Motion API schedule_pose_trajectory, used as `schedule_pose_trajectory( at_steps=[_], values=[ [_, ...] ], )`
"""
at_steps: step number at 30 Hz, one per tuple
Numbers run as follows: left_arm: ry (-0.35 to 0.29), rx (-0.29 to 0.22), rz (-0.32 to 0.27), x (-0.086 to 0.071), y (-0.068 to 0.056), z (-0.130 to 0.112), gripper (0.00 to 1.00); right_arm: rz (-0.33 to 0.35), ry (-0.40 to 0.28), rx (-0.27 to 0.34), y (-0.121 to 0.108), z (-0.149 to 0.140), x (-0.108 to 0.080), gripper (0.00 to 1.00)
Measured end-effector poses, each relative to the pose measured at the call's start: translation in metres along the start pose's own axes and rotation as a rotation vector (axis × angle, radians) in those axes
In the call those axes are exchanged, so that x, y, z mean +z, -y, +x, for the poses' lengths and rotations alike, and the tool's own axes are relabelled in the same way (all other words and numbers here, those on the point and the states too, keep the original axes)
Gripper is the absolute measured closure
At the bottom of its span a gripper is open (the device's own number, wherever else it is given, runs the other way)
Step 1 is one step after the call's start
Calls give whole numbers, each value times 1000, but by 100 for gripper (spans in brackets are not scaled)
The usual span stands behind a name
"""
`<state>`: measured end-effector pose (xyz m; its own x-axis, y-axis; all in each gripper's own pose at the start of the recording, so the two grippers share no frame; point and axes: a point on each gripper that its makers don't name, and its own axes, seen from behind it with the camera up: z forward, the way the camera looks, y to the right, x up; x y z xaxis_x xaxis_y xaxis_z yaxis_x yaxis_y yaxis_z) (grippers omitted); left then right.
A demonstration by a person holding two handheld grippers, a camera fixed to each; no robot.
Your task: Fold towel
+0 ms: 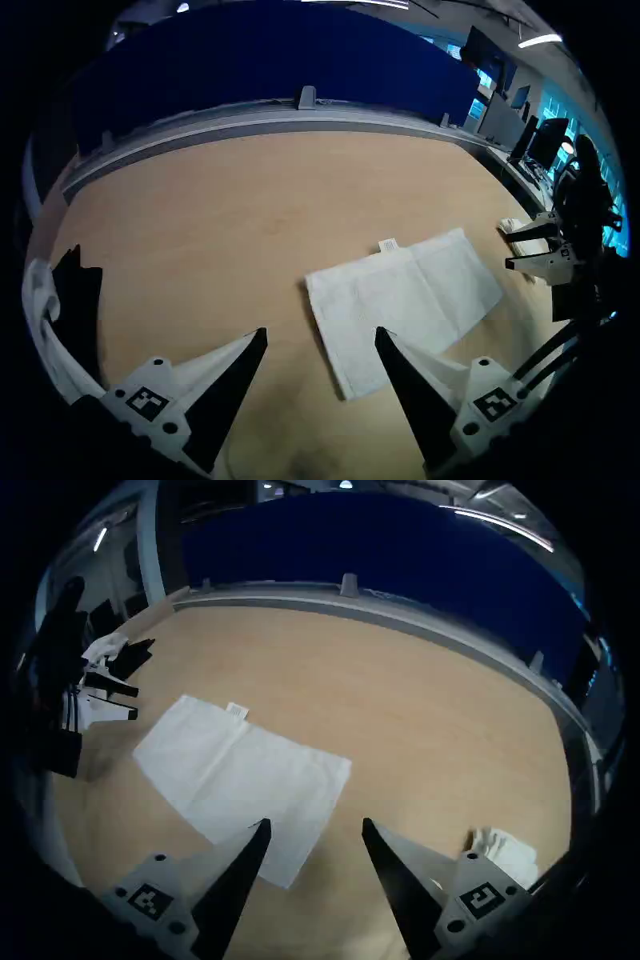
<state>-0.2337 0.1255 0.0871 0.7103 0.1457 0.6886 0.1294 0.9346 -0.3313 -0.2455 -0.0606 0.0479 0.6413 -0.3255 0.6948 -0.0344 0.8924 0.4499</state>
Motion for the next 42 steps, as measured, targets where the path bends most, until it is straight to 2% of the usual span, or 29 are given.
schedule_pose_trajectory(
  at_steps=[12, 21, 25, 31, 37, 40, 42],
  values=[
    [24, 2, 7, -26, -9, -41, 0, 1, 32, 9, 13, -38, -24, 12],
    [26, -30, 25, -37, -8, -53, 0, 18, 46, -2, 19, -46, -15, 12],
    [14, -52, 41, -53, -10, -61, 0, 34, 65, -25, 24, -54, -8, 12],
    [7, -106, 76, -86, -9, -82, 0, 53, 86, -49, 32, -62, 4, 14],
    [19, -163, 114, -117, -6, -112, 0, 63, 105, -73, 34, -68, 9, 29],
    [27, -186, 134, -128, -2, -125, 0, 66, 112, -81, 34, -70, 10, 44],
    [31, -202, 143, -135, -1, -132, 0, 68, 112, -81, 33, -70, 10, 60]
  ],
)
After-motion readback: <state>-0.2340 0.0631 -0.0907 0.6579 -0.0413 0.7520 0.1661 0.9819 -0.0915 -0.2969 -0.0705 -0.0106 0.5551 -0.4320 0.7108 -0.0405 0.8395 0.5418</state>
